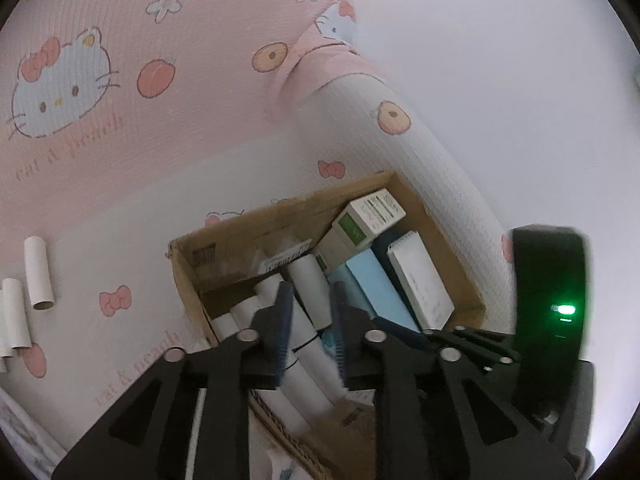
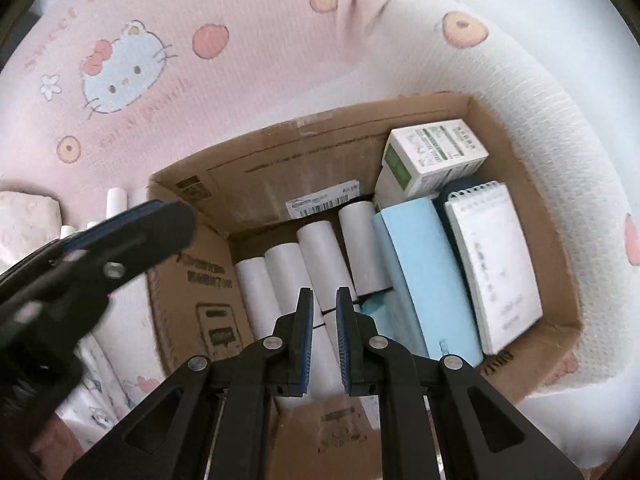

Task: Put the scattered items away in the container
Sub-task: 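Withdraw both grippers up out of the box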

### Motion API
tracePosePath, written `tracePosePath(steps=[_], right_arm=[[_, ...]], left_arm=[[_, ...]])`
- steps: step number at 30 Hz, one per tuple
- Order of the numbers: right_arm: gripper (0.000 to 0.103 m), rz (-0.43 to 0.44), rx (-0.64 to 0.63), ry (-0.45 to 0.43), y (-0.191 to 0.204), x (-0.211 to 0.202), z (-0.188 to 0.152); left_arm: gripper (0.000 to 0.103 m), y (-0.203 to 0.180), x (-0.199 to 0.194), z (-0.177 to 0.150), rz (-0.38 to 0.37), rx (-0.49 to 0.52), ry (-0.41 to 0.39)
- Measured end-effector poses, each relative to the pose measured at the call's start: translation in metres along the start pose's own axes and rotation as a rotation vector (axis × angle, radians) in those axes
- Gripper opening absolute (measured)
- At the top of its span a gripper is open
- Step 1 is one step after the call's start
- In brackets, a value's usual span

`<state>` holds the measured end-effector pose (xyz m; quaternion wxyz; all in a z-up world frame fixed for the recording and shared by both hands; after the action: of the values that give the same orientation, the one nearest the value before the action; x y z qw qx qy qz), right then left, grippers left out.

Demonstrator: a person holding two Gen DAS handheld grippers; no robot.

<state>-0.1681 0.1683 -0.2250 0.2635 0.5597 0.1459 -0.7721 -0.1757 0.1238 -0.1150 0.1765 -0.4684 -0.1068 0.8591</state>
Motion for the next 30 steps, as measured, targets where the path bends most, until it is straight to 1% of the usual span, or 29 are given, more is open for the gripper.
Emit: tracePosePath(steps=[3, 6, 9, 14, 16, 22, 26, 30], right_arm=[[0.009, 0.018, -0.002, -0.034, 0.002, -0.015, -0.014], [0.009, 0.001, -0.010, -0.081, 0.009, -0.024, -0.031], [0.009, -0.007, -0.011, -0.109, 0.009, -0.039, -0.043], [0.009, -0.003, -0.005, -0.122, 0.020, -0.039, -0.058], [0.009, -0.005, -0.001, -0.125, 0.022, -0.042, -0.066], [0.009, -0.034, 0.017, -0.151, 0.030, -0.048, -0.085], [0.009, -0.010, 0.037, -0.224, 0.036, -0.057, -0.100], [0.009, -0.027, -0.009, -0.287, 0.048, -0.065, -0.120]], left_arm=[[0.034, -0.010, -0.005, -0.013, -0.009, 0.015, 0.007], [0.039, -0.020, -0.013, -0.027, -0.027, 0.022, -0.009], [0.041, -0.025, -0.020, -0.038, -0.035, 0.029, -0.026], [0.044, -0.028, -0.034, -0.051, -0.014, 0.072, -0.048], [0.047, -0.026, -0.038, -0.056, -0.022, 0.073, -0.050], [0.048, -0.011, -0.050, -0.076, -0.053, 0.027, -0.052], [0.048, 0.001, -0.056, -0.095, -0.035, 0.021, -0.046], [0.048, 0.012, -0.066, -0.103, -0.013, 0.021, -0.057]])
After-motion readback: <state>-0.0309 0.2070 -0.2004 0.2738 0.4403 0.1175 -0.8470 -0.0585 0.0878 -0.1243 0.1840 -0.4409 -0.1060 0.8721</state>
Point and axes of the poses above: each gripper's, at about its wrist camera, not at the fingertips, and x roughly the way its jaws point, y to its left, z to its top, the point moved 4 cm from there along x, roughly the way its jaws point, and after that the axes turned 7 degrees about x, right-handed, at the moved point
